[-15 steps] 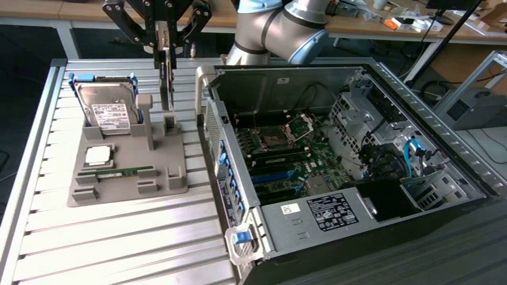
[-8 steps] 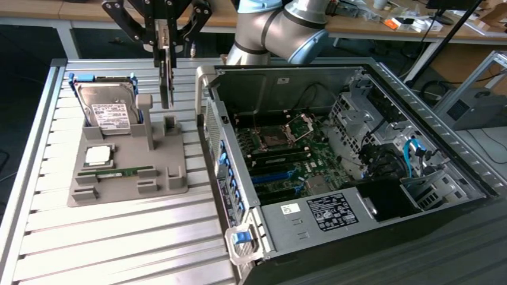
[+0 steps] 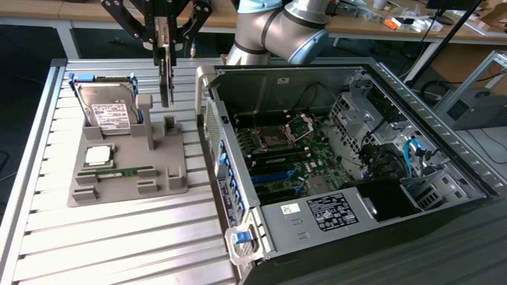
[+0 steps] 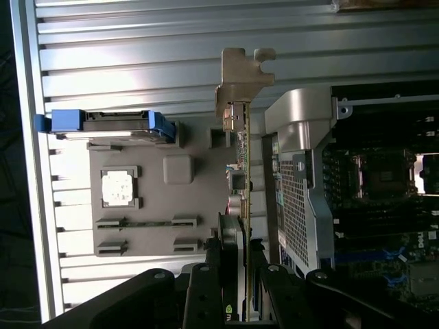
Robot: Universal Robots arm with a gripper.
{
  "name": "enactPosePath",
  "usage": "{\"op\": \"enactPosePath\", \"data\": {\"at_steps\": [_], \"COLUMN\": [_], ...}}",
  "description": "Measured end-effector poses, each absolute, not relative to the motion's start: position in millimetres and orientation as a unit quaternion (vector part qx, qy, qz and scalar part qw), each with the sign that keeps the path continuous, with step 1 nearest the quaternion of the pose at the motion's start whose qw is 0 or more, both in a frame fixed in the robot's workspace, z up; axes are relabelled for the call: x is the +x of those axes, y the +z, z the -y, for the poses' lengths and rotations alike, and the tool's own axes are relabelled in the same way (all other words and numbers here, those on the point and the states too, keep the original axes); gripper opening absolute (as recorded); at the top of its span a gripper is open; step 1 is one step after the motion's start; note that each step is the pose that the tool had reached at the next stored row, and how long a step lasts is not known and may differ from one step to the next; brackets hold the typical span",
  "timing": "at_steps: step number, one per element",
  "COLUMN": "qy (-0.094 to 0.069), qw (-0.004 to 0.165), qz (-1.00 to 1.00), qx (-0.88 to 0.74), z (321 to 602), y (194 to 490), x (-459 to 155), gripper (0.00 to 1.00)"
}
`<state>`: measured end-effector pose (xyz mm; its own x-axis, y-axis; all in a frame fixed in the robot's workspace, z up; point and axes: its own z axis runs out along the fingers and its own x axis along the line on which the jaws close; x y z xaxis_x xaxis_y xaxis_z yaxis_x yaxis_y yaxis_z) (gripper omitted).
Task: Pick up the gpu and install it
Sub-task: 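Pick up the gpu and move the gpu toward the slot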
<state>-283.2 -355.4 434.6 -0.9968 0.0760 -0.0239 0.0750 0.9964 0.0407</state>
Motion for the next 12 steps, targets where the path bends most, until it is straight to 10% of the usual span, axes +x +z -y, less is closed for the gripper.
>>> {"op": "enactPosePath", "data": {"at_steps": [12], "qy": [0.020], "qw": [0.013], "qz": [-0.999], "qx": [0.038], "z": [355.6], "y": [435.2], "x": [-282.6], "gripper": [0.27]}}
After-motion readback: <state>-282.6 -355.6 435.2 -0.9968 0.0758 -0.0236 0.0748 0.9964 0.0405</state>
